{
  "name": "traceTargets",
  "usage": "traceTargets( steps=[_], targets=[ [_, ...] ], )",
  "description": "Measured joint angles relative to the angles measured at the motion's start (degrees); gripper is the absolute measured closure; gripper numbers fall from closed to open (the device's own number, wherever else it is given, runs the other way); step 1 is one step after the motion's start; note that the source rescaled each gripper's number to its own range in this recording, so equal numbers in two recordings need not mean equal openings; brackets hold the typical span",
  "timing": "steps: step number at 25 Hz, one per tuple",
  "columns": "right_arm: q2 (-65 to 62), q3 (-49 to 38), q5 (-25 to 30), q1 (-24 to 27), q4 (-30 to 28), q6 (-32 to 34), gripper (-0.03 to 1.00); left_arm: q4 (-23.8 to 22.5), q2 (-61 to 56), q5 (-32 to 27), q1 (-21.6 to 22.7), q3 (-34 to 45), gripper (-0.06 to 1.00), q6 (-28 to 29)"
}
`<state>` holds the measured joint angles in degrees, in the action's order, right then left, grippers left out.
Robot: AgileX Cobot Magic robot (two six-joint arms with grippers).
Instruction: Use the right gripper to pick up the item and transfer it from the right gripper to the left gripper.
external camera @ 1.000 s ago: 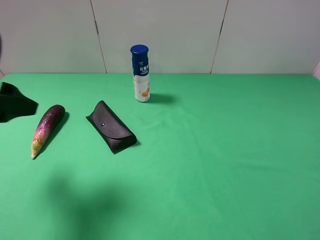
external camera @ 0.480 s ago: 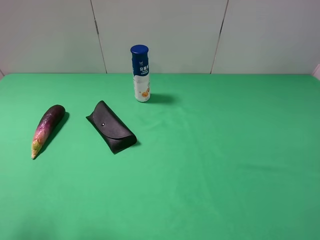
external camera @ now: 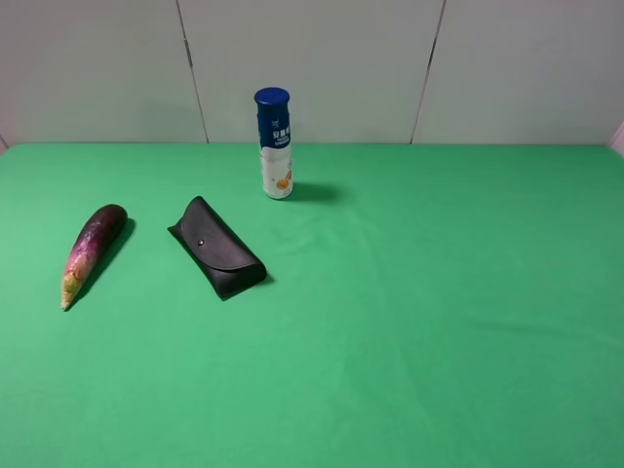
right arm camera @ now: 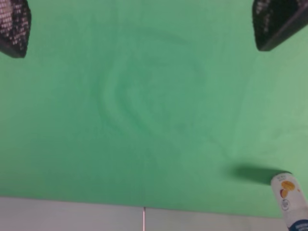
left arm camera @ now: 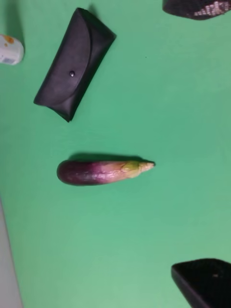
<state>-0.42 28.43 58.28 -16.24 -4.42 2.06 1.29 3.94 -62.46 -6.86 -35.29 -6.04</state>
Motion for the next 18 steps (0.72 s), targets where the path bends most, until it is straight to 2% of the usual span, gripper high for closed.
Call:
traceTargets(
  steps=[4, 10, 18],
  targets=[
    [0.0, 0.0, 0.0, 0.0, 0.0, 0.0, -0.03, 0.07, -4.07, -0.23, 0.0, 3.5, -0.04, 0.12],
    [0.0, 0.0, -0.05, 0.0, 0.0, 0.0, -0.03, 0.06, -4.24, 0.81, 0.0, 6.42, -0.04, 0.17],
    [0.0, 0.0, -0.05, 0.0, 0.05, 0.0, -0.03, -1.29, -4.24, 1.73, 0.0, 6.7, -0.04, 2.35]
  ],
)
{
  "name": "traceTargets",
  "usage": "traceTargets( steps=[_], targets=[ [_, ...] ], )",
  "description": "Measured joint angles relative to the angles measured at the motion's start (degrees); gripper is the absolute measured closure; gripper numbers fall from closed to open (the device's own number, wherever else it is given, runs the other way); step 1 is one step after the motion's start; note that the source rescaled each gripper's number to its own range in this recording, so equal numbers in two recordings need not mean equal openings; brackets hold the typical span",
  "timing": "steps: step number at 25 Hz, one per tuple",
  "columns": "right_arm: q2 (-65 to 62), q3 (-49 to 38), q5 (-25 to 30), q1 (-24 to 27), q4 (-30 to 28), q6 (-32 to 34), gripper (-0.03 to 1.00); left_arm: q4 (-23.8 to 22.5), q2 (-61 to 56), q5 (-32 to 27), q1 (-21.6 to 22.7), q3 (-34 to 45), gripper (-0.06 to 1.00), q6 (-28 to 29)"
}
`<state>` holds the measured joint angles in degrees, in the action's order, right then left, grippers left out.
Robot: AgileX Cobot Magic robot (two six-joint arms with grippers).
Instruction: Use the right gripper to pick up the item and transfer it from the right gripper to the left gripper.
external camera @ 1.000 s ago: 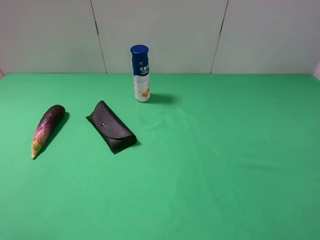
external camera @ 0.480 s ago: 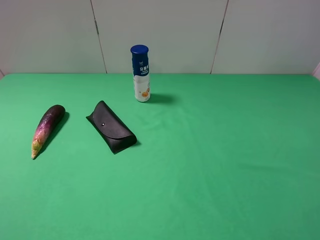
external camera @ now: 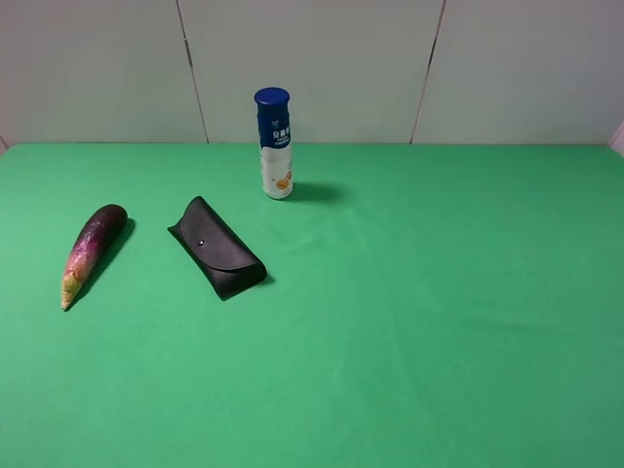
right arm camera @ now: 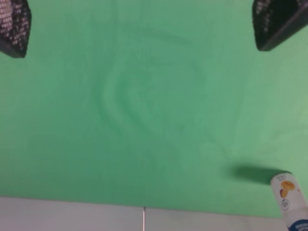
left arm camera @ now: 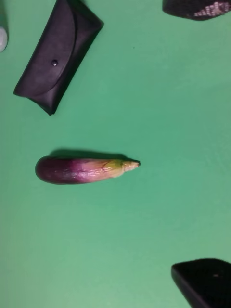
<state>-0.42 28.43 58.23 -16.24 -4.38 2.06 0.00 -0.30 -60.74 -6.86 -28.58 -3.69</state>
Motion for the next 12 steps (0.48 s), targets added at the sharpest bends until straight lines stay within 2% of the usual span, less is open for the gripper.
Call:
traceTargets(
  steps=[8, 12],
  targets=[
    [0.0, 0.0, 0.0, 0.0, 0.0, 0.0, -0.03, 0.0, 0.0, 0.0, 0.19, 0.0, -0.04, 0.36],
    [0.0, 0.0, 0.0, 0.0, 0.02, 0.0, -0.03, 0.0, 0.0, 0.0, 2.63, 0.0, -0.04, 0.36]
  ],
)
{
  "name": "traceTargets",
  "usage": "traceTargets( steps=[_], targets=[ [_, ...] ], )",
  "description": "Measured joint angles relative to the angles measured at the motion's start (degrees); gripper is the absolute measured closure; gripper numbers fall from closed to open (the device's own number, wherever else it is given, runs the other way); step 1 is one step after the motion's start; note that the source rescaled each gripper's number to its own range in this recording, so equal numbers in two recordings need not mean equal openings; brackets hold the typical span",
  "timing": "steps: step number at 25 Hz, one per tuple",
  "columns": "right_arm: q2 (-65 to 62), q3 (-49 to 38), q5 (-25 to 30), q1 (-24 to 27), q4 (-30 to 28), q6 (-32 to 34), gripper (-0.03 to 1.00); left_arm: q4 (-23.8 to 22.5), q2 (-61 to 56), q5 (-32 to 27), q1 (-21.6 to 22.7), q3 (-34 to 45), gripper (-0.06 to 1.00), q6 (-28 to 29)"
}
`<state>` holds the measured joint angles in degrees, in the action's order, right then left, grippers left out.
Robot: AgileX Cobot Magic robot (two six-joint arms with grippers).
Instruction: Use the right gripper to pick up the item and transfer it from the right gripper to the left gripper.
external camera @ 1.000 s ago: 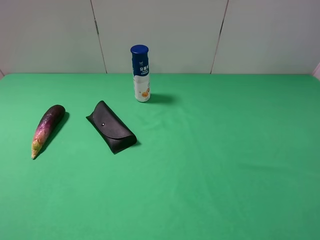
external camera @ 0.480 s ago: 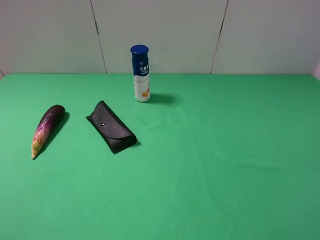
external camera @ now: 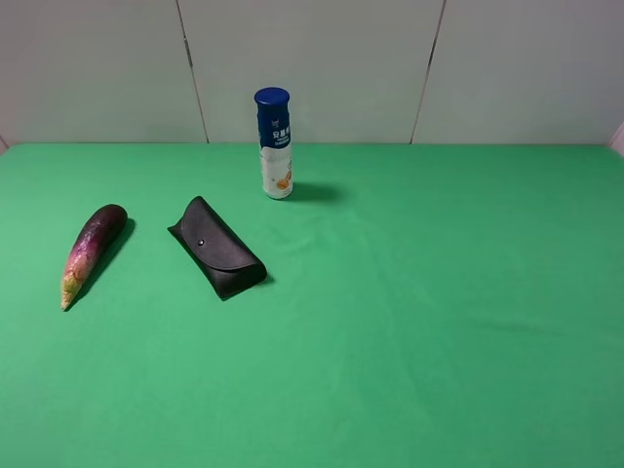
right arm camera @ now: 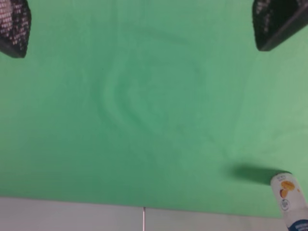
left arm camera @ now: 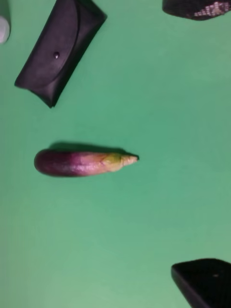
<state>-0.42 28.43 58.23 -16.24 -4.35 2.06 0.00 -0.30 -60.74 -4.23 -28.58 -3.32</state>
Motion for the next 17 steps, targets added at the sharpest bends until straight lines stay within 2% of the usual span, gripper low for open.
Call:
traceTargets(
  steps=[5, 17],
  targets=[
    [0.0, 0.0, 0.0, 0.0, 0.0, 0.0, -0.03, 0.0, 0.0, 0.0, 2.99, 0.0, -0.04, 0.0],
    [0.0, 0.0, 0.0, 0.0, 0.0, 0.0, -0.03, 0.0, 0.0, 0.0, 3.14, 0.0, -0.04, 0.0]
  ],
)
